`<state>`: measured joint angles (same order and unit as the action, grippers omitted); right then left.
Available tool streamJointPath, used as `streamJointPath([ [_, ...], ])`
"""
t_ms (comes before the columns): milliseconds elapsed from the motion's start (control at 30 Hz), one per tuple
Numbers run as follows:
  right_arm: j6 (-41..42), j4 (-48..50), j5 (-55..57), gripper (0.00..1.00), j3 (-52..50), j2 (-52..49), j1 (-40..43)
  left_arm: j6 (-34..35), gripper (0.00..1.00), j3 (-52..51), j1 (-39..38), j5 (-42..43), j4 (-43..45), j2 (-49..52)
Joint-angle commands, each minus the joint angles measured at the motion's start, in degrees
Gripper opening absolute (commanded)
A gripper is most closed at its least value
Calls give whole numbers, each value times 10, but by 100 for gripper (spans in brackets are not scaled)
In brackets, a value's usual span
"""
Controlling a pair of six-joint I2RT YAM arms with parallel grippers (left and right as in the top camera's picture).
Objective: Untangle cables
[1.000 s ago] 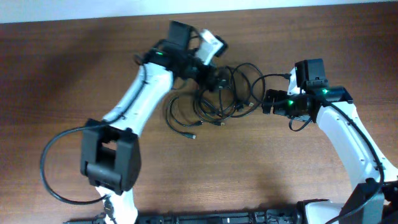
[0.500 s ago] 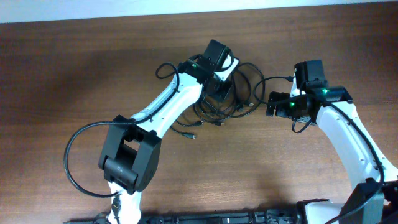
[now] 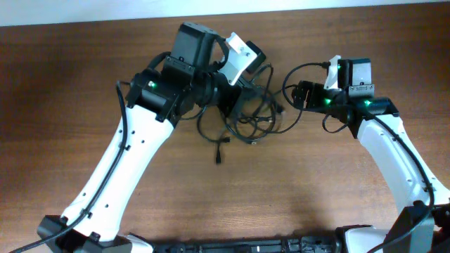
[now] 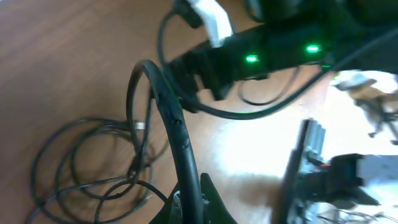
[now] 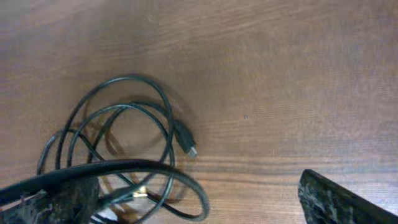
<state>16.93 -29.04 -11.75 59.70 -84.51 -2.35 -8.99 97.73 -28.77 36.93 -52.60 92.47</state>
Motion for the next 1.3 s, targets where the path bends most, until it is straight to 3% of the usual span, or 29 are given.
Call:
streamJointPath([
  [0, 1, 8, -6, 94, 5, -4, -3, -10, 0, 5, 30, 123, 4, 1],
  [67, 1, 8, -7, 88, -8, -9, -3, -10, 0, 5, 53, 157, 8, 1],
  [167, 1, 11, -20, 87, -16, -53, -3, -10, 0, 5, 101, 271, 22, 0],
  [233, 1, 27, -42, 85, -16, -92, -3, -10, 0, 5, 125, 304, 23, 0],
  [300, 1, 45, -48, 75, -16, -126, -3, -10, 0, 5, 144, 328, 22, 0],
  [400, 1, 46, -48, 41, -16, -153, -3, -10, 0, 5, 177, 295, 21, 0],
  [467, 0, 29, -48, 4, -16, -153, -3, -10, 0, 5, 198, 172, 4, 0],
  [600, -3, -35, 11, 4, 1, -130, 31, -7, 0, 5, 223, -85, -70, 0],
  [733, 1, -179, 197, 4, 98, -92, 92, -7, 0, 5, 243, -204, -119, 0],
  [867, 1, -323, 276, 4, 261, -82, 157, 106, 0, 5, 266, -356, -126, 0],
  [1067, 0, -418, 307, 4, 494, -82, 179, 141, 0, 5, 286, -378, -126, 0],
  [1267, -2, -425, 400, 4, 655, -82, 179, 142, 0, 5, 286, -383, -127, 0],
])
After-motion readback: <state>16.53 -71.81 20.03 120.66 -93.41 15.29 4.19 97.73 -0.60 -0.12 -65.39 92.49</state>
